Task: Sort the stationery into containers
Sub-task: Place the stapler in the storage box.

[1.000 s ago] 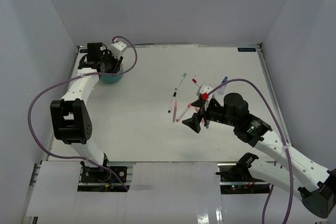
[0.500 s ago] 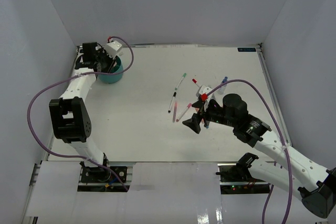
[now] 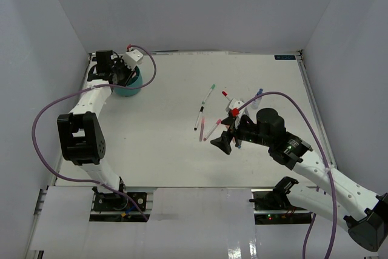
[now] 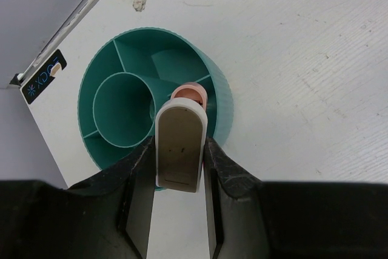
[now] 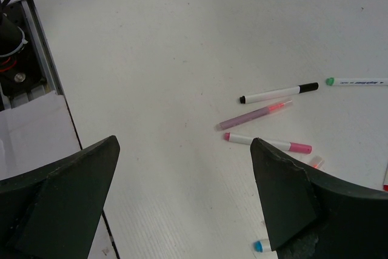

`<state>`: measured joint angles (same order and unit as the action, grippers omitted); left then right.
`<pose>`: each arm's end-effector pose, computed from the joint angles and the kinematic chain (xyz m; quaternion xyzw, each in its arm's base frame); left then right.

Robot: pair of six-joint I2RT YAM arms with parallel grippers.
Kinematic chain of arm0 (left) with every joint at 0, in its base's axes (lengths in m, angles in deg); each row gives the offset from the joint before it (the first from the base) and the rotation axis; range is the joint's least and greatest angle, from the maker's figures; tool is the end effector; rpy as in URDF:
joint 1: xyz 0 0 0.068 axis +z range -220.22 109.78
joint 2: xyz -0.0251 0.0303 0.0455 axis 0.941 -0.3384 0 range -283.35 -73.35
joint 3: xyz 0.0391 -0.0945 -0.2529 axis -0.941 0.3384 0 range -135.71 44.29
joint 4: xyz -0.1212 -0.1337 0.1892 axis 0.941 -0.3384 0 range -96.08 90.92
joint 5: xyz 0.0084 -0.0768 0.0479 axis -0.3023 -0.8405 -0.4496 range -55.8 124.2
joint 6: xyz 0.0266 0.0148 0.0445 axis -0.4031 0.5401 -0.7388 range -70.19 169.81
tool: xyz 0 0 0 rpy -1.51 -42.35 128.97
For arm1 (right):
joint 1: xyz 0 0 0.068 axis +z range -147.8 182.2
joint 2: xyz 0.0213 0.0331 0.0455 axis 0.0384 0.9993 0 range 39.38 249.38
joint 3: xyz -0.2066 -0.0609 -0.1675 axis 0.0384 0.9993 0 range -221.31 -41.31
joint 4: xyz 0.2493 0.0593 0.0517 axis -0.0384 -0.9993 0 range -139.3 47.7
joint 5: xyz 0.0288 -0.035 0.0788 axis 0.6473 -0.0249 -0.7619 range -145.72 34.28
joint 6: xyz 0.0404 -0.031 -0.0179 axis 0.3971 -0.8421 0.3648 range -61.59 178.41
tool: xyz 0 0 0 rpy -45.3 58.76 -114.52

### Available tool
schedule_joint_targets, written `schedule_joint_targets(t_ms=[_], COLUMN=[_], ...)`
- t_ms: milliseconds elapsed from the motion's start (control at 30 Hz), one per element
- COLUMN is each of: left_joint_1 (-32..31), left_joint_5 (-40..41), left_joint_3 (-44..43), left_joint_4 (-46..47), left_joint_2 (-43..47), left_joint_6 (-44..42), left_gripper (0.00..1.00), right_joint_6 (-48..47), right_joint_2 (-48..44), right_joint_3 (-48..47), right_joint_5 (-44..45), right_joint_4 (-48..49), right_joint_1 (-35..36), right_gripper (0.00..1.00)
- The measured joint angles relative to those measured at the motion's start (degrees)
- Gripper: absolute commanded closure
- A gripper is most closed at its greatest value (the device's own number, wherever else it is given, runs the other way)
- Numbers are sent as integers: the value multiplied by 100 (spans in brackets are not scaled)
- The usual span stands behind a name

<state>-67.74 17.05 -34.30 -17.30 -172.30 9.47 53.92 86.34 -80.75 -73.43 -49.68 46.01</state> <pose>0.3962 0.0067 0.2779 0.3502 0.8218 0.0315 0.4484 0.1330 0.1427 0.3061 -0.4061 0.6764 0.3175 0.5260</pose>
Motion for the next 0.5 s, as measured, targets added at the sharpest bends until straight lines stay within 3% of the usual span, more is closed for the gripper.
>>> schedule_joint_targets(t_ms=[500], left_joint_1=[22], left_joint_5=[-22], left_joint_3=[444], left_joint_4=[269], left_joint_2=[-7], left_joint_6=[-68], left_gripper=[81], right_joint_6=[0], right_joint_2=[2], right_joint_3=[4], right_joint_5=[-46], right_joint_4=[0], right_joint_1=[2], right_gripper=[5])
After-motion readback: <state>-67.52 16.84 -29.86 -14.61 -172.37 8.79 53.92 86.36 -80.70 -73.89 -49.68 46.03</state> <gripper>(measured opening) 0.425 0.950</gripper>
